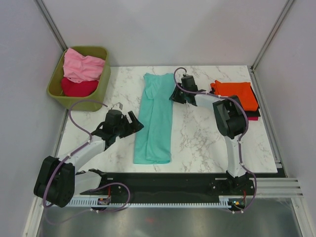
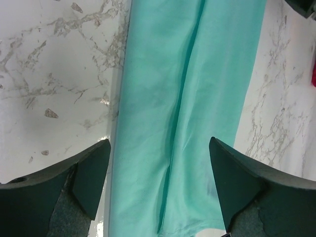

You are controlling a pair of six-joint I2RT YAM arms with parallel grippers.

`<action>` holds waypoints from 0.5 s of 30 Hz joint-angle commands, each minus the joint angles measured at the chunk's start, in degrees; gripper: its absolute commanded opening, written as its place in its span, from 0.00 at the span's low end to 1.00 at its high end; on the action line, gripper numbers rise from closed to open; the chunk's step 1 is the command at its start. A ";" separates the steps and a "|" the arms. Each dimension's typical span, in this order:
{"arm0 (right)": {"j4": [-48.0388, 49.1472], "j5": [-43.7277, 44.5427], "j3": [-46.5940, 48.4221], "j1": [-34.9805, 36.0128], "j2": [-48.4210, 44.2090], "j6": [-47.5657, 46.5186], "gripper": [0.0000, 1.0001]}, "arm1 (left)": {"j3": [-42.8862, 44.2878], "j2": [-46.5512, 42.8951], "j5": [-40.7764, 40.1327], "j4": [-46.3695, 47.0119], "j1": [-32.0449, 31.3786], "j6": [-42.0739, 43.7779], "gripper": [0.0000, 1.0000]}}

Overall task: Fold and stack the t-shirts
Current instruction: Fold the tshirt

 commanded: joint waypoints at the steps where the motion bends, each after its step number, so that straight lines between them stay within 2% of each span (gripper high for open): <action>1: -5.72 -2.14 5.30 -0.72 7.92 -0.62 0.36 | -0.24 -0.71 2.03 2.85 0.05 0.26 0.88; 2: -6.25 -2.32 7.75 -0.72 8.90 -0.54 0.22 | -0.33 -0.71 2.13 2.76 0.14 0.26 0.88; 5: -6.87 -1.71 10.66 -1.34 11.19 -0.19 0.00 | -0.42 -0.53 2.83 4.24 0.05 0.08 0.88; 8: -8.35 1.17 13.64 -2.04 12.42 -1.58 0.00 | -0.51 0.08 3.44 4.61 0.05 0.08 0.88; 10: -9.50 1.89 15.41 -2.31 13.21 -2.20 0.05 | -0.51 0.69 4.67 5.05 0.05 0.08 0.88; 13: -10.21 1.63 16.21 -2.66 12.87 -2.20 0.35 | -0.33 1.57 5.64 5.57 0.05 0.43 0.88; 14: -10.12 0.93 15.60 -2.66 12.43 -2.38 0.51 | -0.33 1.66 5.64 5.58 0.05 0.61 0.88; 15: -10.12 0.58 14.99 -2.31 11.82 -2.64 0.55 | -0.33 1.84 5.55 5.58 0.05 0.87 0.89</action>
